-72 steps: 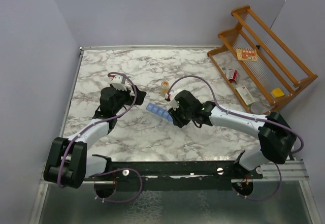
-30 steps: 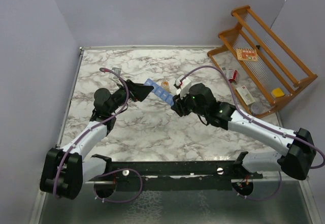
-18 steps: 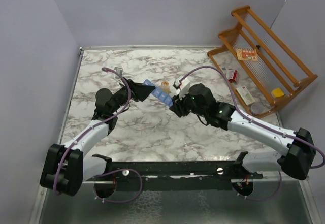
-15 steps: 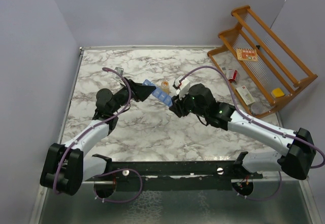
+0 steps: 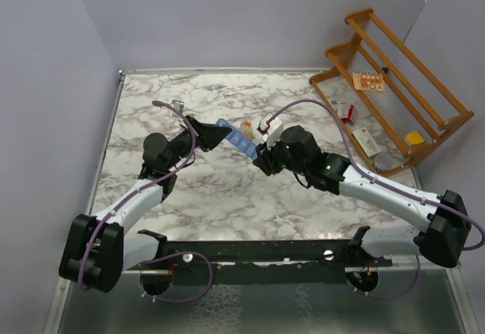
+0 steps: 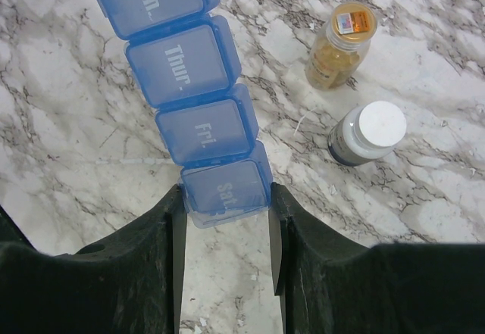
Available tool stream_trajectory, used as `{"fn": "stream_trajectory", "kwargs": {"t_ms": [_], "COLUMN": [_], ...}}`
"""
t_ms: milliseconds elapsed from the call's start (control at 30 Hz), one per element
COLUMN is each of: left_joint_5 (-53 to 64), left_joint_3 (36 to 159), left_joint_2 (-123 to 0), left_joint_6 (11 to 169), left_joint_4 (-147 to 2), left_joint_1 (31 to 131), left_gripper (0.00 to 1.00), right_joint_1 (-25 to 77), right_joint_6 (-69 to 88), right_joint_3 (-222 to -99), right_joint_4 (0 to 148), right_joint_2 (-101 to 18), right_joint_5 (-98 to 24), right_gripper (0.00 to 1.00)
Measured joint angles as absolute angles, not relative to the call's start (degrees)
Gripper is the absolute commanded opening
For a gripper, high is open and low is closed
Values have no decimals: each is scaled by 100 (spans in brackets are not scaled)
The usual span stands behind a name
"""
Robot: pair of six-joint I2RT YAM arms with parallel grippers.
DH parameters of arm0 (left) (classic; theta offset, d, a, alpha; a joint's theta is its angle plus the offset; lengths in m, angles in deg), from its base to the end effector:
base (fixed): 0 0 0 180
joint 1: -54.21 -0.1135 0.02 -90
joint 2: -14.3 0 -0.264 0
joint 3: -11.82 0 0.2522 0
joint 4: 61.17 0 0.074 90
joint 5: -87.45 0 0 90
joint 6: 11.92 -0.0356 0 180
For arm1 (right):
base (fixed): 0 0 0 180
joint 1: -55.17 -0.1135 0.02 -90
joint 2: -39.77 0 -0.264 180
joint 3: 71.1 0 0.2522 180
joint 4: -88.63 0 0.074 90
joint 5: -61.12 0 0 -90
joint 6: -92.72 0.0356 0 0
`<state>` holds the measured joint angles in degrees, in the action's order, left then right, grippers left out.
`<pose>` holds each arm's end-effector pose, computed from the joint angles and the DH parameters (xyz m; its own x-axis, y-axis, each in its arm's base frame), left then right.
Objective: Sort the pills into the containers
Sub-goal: Pick up the pill container at the center of the board.
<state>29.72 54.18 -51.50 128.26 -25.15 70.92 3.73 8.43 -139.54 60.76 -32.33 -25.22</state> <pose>0.2290 -0.0886 0.2767 -0.4365 -0.5470 -0.7143 0.6355 0.3746 -0.6752 0.1787 0.2206 0.2913 -0.3986 -0.3408 -0.8515 -0.7103 0.7020 0.0516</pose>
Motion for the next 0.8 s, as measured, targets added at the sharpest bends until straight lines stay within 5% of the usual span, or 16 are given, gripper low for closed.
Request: {"fn": "stream_trajectory", "kwargs": {"t_ms": [200, 400, 800], "left_joint_5": [2976, 2959, 2904], "left_joint_3": [5418, 5418, 5418], "left_joint_2": [-5148, -5148, -5159], "left_joint_6": [12826, 12826, 12789], "left_joint_4": [-2528, -2528, -2598], "left_joint_1": [7133, 7131, 7179], "left_gripper": [0, 0, 0], "right_joint_1": [373, 373, 347], "right_joint_6": [843, 832, 577], "right_joint_3": [-13910, -13910, -13246], "right_joint_4": [6094, 6122, 6481], "right_joint_2": [-3246, -3254, -2382], "right_joint_5": [-2522, -2522, -2371], "right_gripper": [1, 41, 57]}}
